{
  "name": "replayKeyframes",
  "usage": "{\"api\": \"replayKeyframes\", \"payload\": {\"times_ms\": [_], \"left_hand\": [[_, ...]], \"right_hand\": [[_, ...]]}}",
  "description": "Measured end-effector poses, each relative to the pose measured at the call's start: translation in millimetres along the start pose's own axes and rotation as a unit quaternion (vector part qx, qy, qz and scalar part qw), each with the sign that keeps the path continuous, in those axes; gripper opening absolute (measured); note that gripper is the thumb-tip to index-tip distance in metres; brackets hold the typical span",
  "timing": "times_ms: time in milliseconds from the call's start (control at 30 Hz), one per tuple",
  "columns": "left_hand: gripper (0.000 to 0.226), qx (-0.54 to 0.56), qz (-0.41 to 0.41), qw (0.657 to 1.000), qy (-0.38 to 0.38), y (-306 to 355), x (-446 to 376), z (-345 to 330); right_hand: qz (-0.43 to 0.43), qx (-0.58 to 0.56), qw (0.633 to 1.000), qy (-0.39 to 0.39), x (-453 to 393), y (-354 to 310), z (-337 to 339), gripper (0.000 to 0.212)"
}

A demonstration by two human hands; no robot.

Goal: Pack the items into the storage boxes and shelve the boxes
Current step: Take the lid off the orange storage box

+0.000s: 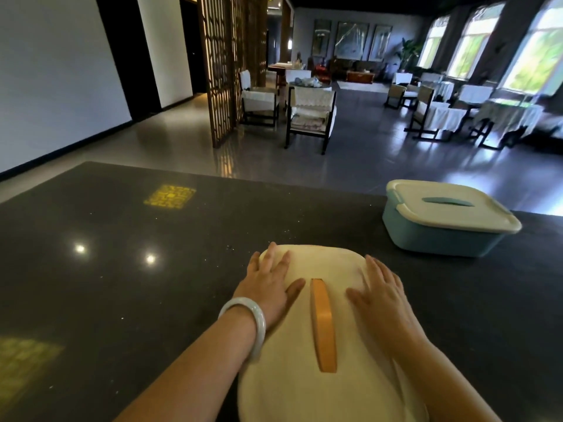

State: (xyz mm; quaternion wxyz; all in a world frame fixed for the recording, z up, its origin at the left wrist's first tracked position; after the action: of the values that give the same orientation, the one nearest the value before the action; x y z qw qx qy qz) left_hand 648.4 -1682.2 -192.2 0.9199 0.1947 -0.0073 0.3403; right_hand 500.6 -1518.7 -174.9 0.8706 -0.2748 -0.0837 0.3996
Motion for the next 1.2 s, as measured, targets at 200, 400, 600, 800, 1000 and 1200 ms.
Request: {"api": "replayKeyframes", "payload": {"times_ms": [200,400,600,800,1000,1200], "left_hand": [[0.069,0.018,0.001,1.0,0.003,5,-4,10],[0.076,0.209,0.029,0.975,0.064,-21,39,9],[0.075,0.393,0.088,0.914,0.055,-29,98,-18],[0.06,0.457,0.129,0.875,0.089,-18,105,-13],[0.064,0.435,0.146,0.878,0.136,4,119,5],[0.068,0.412,0.099,0.887,0.184,55,114,31]], "right_hand": [[-0.169,-0.162,0.971,-0.042,56,38,-13,0.074],[-0.186,-0.236,0.954,-0.009,42,39,-9,0.048],[-0.142,-0.217,0.965,-0.04,30,25,1,0.055],[-0.128,-0.252,0.955,-0.089,51,30,-6,0.067],[-0.098,-0.301,0.946,-0.071,42,31,1,0.066],[-0.078,-0.339,0.936,-0.046,32,53,37,0.062]]}}
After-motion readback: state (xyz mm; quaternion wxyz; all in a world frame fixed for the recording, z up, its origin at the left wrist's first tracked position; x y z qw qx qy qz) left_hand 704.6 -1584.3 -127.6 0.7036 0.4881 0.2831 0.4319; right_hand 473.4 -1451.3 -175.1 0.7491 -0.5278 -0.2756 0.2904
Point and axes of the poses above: each hand's wrist, its own x-axis away from the middle knuckle, its own z-axis out of the back of the hand, y = z × x, the point moved 9 cm from there along -x, towards the middle knuckle, and after that the axes turned 2 degrees about z, right-handed, at the moved point
